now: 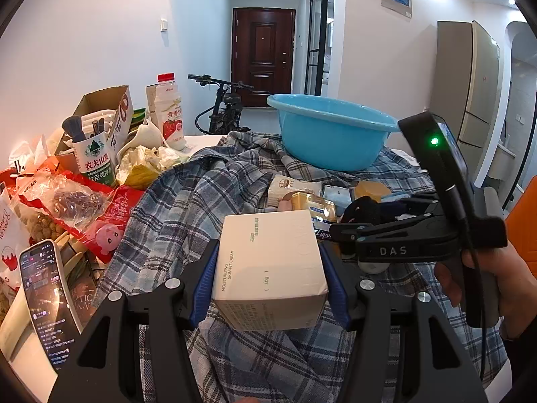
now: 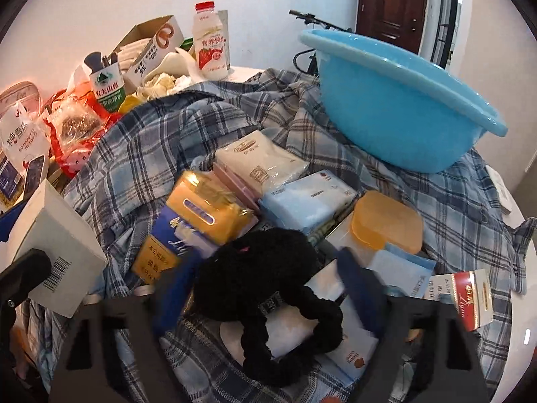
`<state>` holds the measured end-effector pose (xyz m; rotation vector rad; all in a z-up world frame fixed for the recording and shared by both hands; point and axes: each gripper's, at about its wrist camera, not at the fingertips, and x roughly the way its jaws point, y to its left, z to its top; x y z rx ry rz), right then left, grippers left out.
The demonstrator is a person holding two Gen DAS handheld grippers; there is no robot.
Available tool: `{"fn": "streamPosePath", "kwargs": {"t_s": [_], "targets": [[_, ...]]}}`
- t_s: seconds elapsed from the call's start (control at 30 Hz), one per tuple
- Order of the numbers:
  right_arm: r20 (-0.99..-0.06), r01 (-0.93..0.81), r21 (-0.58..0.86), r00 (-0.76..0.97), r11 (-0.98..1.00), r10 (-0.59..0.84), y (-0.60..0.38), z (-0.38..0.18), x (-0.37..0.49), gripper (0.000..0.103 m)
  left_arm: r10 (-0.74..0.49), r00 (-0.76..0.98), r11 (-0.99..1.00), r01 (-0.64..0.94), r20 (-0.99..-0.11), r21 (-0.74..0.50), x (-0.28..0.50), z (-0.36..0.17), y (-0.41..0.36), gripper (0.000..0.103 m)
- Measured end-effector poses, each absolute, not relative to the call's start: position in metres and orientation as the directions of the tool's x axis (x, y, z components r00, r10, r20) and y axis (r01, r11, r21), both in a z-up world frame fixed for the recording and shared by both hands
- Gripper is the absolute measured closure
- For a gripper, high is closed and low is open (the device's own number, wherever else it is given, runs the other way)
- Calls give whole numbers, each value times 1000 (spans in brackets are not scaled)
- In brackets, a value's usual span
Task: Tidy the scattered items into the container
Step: 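Reach the right gripper to the black plush toy and grasp it, then carry the black plush toy with the right gripper while the left carries the white box toward the basin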
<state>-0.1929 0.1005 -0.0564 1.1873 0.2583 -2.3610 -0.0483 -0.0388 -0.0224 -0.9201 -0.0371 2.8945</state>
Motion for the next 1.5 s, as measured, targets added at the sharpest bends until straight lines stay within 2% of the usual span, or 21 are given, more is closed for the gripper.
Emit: {"fn": "streamPosePath", "kwargs": {"t_s": [0.2, 0.37, 0.77, 0.9, 1.07, 1.5], "targets": [[-789, 515, 135, -461, -847, -406, 107, -56, -196, 53, 117, -809, -993, -94, -576, -69, -48, -23, -40, 47], [-759, 518, 164, -477, -839, -443, 114, -48, -190, 57, 109, -810, -994, -90, -576, -61, -46, -23, -41, 47], [-636, 483, 102, -640, -870, -430, 141, 3, -149, 57, 93, -828, -994, -105, -553, -10, -48, -6, -18, 47], [-591, 387, 17, -740, -922, -322, 155, 17, -119, 57, 81, -837, -994, -104, -541, 12, -49, 1, -3, 47], [-484, 232, -113, -862, -966, -150, 163, 23, -63, 57, 58, -849, -995, -91, -525, 36, -50, 4, 14, 46], [-453, 157, 34, -878, -987, -155, 201, 17, -51, 57, 56, -857, -993, -102, -512, 63, -53, 14, 34, 46]]}}
